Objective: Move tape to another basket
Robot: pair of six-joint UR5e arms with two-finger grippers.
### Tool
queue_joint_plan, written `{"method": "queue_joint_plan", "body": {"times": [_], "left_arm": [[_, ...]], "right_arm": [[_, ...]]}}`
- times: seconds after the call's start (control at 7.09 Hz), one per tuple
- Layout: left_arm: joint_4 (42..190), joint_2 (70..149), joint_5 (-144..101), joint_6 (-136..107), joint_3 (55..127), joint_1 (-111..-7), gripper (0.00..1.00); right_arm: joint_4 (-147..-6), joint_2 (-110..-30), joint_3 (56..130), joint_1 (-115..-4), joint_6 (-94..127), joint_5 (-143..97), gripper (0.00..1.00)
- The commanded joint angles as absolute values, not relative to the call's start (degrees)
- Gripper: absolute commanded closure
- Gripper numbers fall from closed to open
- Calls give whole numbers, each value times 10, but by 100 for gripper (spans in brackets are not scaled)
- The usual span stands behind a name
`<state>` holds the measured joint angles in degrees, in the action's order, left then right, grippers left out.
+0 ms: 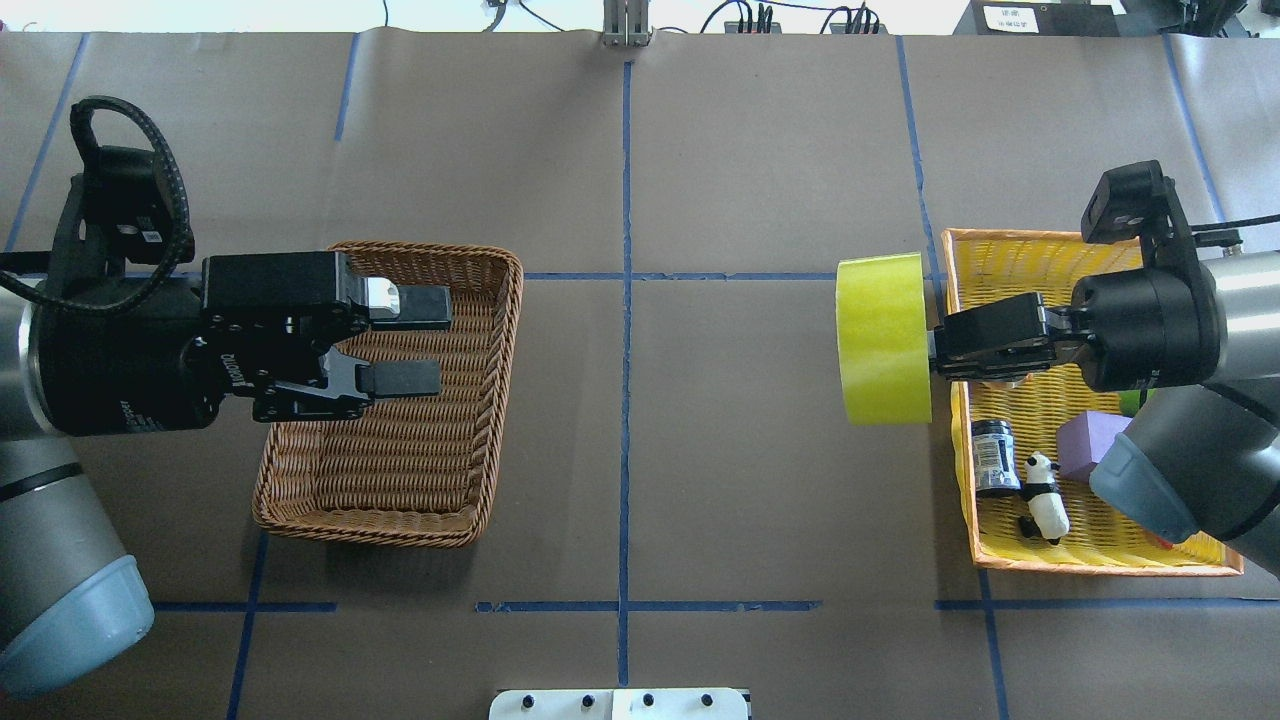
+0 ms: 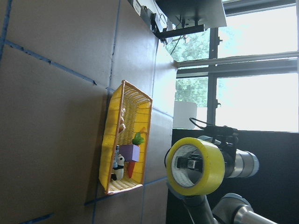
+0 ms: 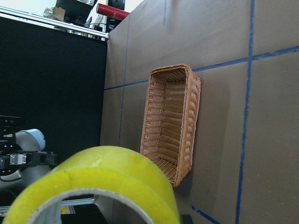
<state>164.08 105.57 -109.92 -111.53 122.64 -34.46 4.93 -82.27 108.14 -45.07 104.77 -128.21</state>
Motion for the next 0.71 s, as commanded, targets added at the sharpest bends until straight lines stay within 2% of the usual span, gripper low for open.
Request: {"method": "queue_joint_plan", "body": {"times": [0.0, 0.56], "left_arm": [[1674, 1104, -1075, -1158, 1218, -297, 0], [1753, 1112, -1013, -1158, 1181, -249, 0]], "right_arm": [[99, -823, 1085, -385, 1051, -1216, 100], [151, -794, 1095, -295, 1056, -1124, 100]]}}
